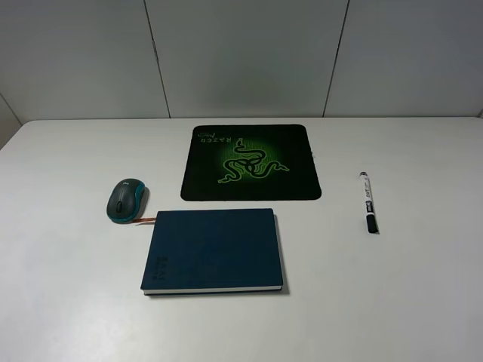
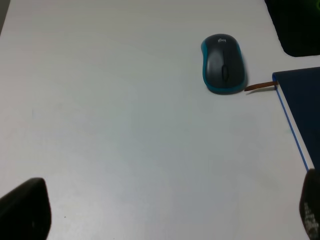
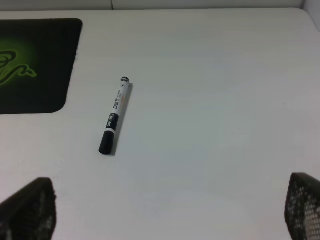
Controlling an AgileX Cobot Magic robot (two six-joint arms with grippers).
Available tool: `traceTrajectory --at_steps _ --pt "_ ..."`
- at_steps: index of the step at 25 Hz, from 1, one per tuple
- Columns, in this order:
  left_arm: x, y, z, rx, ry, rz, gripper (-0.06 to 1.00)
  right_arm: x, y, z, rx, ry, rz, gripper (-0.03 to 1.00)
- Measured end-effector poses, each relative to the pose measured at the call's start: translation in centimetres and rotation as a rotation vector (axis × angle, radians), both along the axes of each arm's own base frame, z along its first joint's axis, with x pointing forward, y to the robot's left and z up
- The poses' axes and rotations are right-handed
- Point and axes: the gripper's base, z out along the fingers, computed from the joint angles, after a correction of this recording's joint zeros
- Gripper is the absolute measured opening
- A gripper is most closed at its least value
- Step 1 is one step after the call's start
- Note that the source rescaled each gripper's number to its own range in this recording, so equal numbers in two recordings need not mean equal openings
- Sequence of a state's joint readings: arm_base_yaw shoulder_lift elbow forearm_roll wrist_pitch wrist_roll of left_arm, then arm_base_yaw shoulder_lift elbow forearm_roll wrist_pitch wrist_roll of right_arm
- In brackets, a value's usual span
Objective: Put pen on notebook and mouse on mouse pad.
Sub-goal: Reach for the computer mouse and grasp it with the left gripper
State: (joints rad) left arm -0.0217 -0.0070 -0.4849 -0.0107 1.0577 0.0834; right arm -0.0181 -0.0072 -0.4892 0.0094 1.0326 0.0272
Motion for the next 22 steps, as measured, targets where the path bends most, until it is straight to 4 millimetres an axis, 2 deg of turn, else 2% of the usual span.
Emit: traceTrajectory --at_steps 17,22 --pt "0.0 0.0 0.0 0.002 -0.002 0.001 1.00 0.0 0.0 0.0 0.000 0.000 0.000 1.00" --pt "-0.2 0.1 1.5 -0.007 -0.042 0.016 1.00 0.0 0.0 0.0 0.000 0.000 0.000 1.00"
